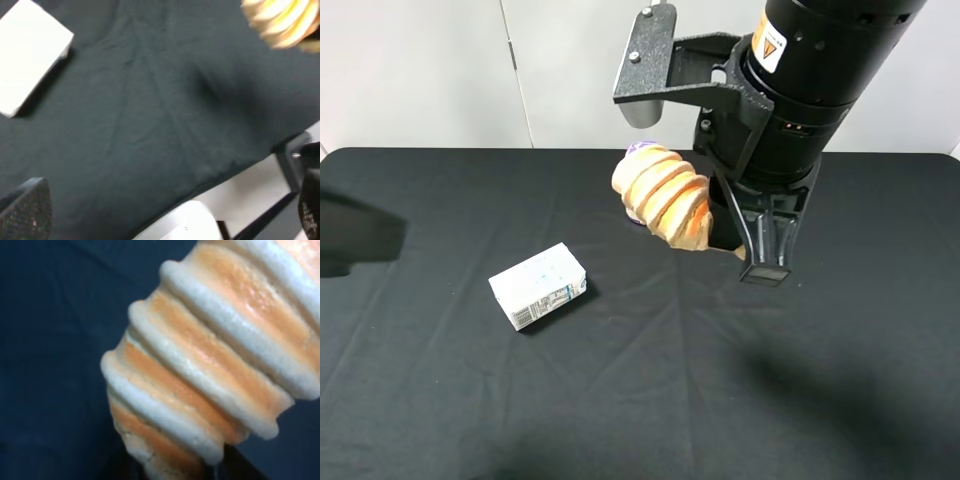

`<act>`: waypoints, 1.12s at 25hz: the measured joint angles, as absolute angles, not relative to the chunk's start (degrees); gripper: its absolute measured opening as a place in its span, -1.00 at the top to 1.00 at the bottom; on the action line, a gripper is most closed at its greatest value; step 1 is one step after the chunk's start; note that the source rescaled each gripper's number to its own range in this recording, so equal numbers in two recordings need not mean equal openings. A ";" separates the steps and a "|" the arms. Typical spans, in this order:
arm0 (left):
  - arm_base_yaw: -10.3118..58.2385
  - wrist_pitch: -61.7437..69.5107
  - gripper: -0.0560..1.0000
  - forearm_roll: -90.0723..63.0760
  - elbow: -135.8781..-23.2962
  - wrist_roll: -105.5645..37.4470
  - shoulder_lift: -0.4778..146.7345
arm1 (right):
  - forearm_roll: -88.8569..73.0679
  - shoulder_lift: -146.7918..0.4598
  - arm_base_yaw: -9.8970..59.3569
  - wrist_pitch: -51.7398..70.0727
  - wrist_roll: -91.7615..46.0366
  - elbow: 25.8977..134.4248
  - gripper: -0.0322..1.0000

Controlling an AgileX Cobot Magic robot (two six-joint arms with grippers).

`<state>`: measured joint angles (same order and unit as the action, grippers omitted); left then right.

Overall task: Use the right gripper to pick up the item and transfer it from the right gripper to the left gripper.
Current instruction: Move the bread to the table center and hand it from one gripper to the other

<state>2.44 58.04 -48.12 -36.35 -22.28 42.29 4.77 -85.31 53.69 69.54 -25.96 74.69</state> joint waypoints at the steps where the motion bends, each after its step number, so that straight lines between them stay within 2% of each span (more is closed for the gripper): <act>1: 2.44 57.63 -0.98 -49.94 -36.35 -23.96 43.55 | 4.02 -85.31 53.69 69.54 -25.96 74.69 0.94; 16: 2.98 55.75 -0.98 -72.48 -36.35 -40.07 60.86 | -2.32 -85.31 53.69 69.61 -26.97 74.69 0.94; 21: 7.95 51.84 -0.98 -76.65 -36.35 -42.51 64.85 | -3.31 -85.31 53.69 69.10 -27.25 74.69 0.94; 28: 18.57 46.08 -0.98 -85.79 -36.35 -48.53 72.08 | -3.35 -85.31 53.69 69.10 -27.30 74.69 0.94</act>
